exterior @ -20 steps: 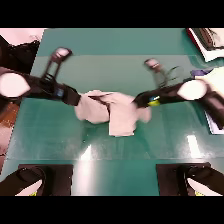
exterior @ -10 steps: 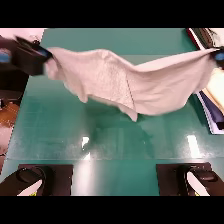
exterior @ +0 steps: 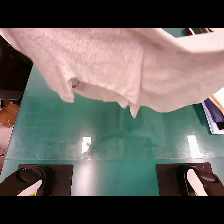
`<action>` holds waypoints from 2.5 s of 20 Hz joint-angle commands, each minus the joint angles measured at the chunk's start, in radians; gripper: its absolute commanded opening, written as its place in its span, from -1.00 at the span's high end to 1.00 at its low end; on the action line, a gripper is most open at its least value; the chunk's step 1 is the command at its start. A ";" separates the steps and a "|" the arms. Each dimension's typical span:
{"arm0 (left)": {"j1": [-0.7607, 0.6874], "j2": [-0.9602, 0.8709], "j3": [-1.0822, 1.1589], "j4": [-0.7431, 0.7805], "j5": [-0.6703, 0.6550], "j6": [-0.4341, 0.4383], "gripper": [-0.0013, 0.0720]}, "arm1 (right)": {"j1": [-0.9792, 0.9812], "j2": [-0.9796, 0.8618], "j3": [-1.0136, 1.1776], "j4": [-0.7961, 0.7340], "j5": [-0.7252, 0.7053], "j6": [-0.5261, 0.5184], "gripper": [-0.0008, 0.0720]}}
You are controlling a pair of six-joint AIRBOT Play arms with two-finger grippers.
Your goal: Fold the shirts.
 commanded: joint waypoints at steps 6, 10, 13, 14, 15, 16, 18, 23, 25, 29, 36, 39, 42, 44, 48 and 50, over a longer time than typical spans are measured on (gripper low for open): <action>0.000 -0.023 -0.369 0.125 -0.096 0.003 0.90 | 0.203 -0.380 0.164 -0.004 0.333 0.050 0.95; 0.000 -0.069 -0.705 0.202 -0.050 0.003 0.90 | 0.401 -0.639 0.165 -0.012 0.286 0.026 0.95; 0.000 -0.092 -0.903 0.234 0.118 0.002 0.90 | 0.459 -0.805 0.165 -0.011 0.108 0.011 0.94; 0.000 -0.094 -0.953 0.243 0.183 -0.006 0.90 | 0.468 -0.850 0.165 -0.011 0.044 0.011 0.94; 0.000 -0.094 -0.986 0.248 0.238 -0.025 0.90 | 0.472 -0.890 0.165 -0.009 -0.015 0.012 0.94; 0.000 -0.094 -1.008 0.255 0.283 -0.050 0.90 | 0.472 -0.923 0.165 -0.006 -0.059 0.013 0.94; 0.000 -0.093 -1.015 0.272 0.319 -0.072 0.89 | 0.468 -0.971 0.165 -0.008 -0.124 0.016 0.94; 0.000 -0.093 -1.015 0.273 0.325 -0.079 0.89 | 0.377 -0.960 0.165 -0.011 -0.003 0.015 -0.66; 0.000 -0.093 -1.015 0.271 0.323 -0.080 0.89 | 0.322 -0.932 0.146 -0.010 0.093 -0.029 -0.42; 0.000 -0.093 -1.015 0.267 0.316 -0.085 0.89 | 0.238 -0.785 -0.147 -0.010 0.125 -0.031 -0.36; 0.000 -0.093 -1.015 0.263 0.317 -0.087 0.89 | 0.210 -0.492 -0.821 0.003 -0.090 -0.025 -0.19; 0.000 -0.093 -1.015 0.264 0.317 -0.087 0.89 | 0.210 -0.443 -0.933 0.063 -0.142 -0.025 -0.19; 0.000 -0.093 -1.015 0.263 0.317 -0.087 0.89 | 0.211 -0.434 -0.995 0.151 -0.205 -0.026 -0.19; 0.000 -0.093 -1.015 0.263 0.316 -0.087 0.89 | 0.223 -0.434 -1.014 0.165 -0.233 -0.026 -0.20; 0.000 -0.093 -1.015 0.263 0.314 -0.087 0.89 | 0.288 -0.452 -1.013 0.164 -0.294 -0.013 -0.07; 0.000 -0.093 -1.015 0.264 0.303 -0.087 0.89 | 0.309 -0.490 -1.013 0.167 -0.293 -0.006 -0.07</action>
